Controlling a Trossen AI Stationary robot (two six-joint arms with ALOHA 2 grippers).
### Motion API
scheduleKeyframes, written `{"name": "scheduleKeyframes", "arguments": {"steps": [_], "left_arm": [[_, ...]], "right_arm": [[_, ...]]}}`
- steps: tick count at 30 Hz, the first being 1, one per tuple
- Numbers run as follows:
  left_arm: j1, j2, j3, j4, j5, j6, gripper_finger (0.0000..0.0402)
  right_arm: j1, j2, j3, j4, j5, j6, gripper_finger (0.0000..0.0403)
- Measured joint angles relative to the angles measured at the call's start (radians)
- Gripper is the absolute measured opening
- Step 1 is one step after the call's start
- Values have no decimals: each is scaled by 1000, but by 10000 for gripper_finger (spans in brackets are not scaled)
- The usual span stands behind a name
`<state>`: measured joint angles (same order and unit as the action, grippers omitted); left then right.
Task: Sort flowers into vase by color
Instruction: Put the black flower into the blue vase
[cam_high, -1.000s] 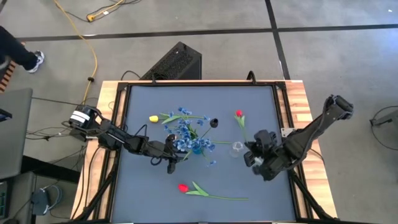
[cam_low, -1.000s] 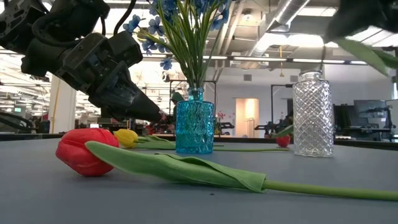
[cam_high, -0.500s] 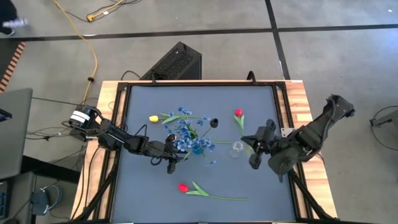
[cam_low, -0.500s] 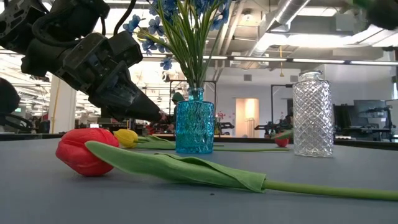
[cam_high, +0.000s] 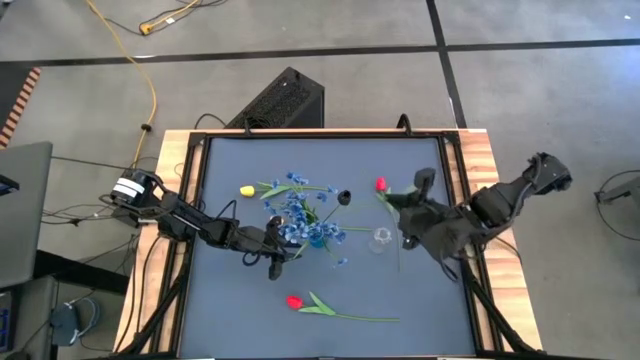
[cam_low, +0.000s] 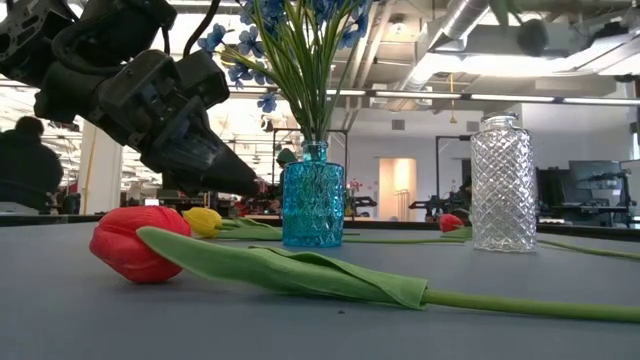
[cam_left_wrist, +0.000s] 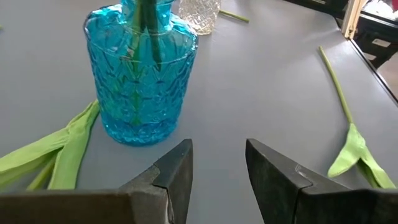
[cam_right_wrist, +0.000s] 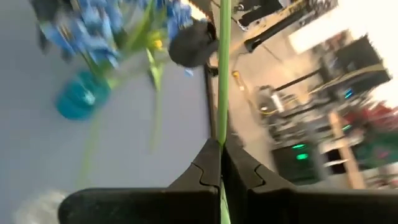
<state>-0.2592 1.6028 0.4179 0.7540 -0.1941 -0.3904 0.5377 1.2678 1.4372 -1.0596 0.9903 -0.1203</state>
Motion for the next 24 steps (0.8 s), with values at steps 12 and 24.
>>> {"name": "scheduleKeyframes", "arguments": {"steps": [12, 24], "left_arm": [[0, 0, 0, -4, 6, -24, 137], [-11, 0, 0, -2, 114, -150, 137]], "right_arm": [[-57, 0, 0, -63, -201, -585, 28], [-7, 196, -2, -273, -158, -626, 25]]}}
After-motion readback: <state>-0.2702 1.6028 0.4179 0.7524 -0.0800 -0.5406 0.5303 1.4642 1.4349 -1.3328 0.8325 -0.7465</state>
